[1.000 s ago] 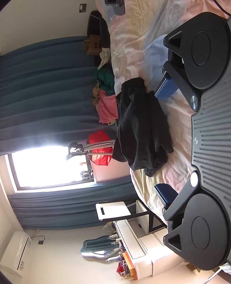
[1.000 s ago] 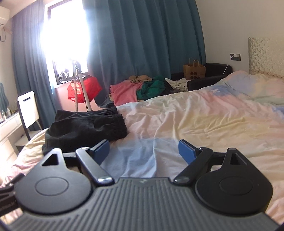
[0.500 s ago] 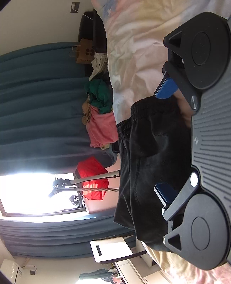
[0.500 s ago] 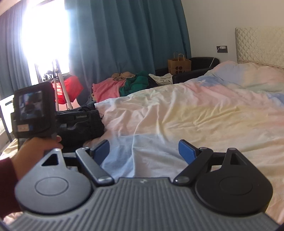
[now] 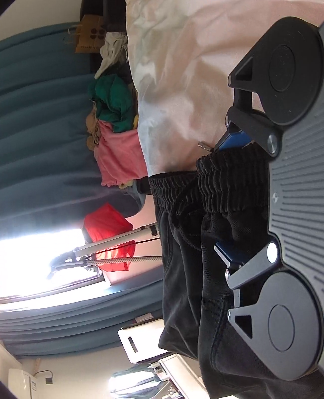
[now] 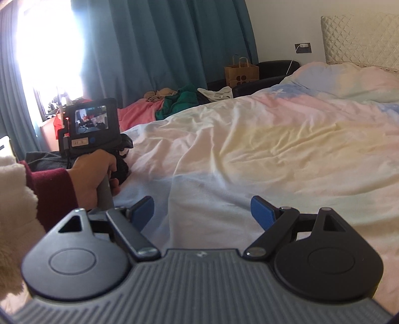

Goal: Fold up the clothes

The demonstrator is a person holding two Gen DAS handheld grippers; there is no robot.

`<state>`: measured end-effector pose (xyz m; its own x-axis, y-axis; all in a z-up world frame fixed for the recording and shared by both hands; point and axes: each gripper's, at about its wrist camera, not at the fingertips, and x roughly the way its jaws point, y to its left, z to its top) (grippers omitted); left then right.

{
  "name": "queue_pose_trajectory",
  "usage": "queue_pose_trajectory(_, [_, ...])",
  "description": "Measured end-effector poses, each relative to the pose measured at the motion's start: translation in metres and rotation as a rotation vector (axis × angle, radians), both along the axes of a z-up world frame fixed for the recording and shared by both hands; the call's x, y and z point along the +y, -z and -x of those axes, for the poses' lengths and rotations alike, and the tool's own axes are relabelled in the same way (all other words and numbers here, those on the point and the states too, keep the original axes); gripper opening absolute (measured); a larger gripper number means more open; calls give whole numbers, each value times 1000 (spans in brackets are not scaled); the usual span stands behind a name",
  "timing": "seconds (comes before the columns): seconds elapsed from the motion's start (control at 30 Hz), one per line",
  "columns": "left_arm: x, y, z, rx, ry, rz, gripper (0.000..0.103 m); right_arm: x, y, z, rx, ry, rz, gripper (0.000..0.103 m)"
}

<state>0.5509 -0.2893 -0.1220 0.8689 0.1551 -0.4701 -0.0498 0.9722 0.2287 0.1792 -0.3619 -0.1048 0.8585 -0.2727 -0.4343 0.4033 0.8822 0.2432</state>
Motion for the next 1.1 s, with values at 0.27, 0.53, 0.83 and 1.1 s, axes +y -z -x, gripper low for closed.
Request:
queue_pose_trajectory(0.27, [78,-28,34,-45,-7,415,46,-20,-7,14,-5,54,-56,86])
queue_pose_trajectory(0.53, [121,-76,143,-135,185,429,42,-15,-11,22,-43,45,-21,86])
queue_pose_trajectory(0.83, [214,-110,316,-166,216,480,43,3,-21,30,-57,16,17,86])
queue_pose_trajectory(1.1, [281,-30,370,-78,157,549,51,37,-39,55,-65,-99,87,86])
